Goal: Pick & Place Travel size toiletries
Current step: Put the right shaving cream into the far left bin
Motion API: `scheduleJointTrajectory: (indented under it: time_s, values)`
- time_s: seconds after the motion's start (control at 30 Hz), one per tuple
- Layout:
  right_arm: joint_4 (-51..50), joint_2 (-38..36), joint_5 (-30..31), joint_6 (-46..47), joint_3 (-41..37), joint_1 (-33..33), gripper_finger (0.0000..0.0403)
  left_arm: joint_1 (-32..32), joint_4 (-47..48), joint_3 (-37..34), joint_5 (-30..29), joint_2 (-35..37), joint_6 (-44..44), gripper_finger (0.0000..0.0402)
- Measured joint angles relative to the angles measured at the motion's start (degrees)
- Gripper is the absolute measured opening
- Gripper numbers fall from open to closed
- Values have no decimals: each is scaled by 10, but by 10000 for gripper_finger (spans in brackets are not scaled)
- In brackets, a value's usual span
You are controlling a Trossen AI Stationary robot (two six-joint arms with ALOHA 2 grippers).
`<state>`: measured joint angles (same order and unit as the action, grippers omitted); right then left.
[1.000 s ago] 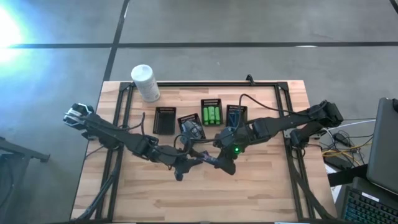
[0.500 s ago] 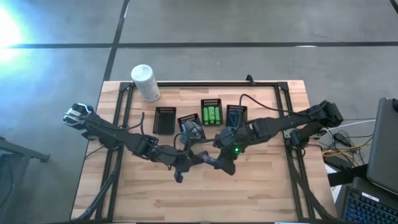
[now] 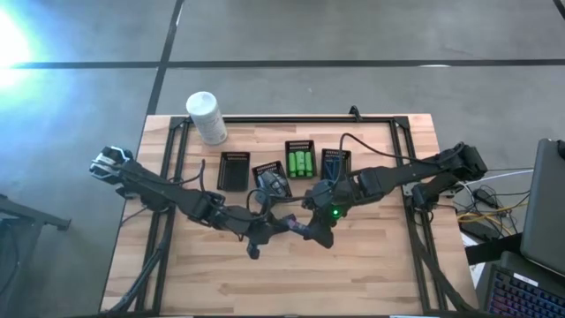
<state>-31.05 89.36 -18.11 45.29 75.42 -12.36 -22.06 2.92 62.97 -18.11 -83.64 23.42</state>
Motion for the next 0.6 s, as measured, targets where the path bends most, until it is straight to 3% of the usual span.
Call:
scheduleJointTrajectory:
  time_s: [0.17,0.47,0.6]
  values:
    - [0,0,2,-1,0,1,135,-2,3,-1,-48,0,-11,72]
    - [2,0,0,-5,0,0,117,-5,2,-4,-62,-1,23,176]
    - [2,0,0,-5,0,0,130,-4,2,-4,-62,-1,29,199]
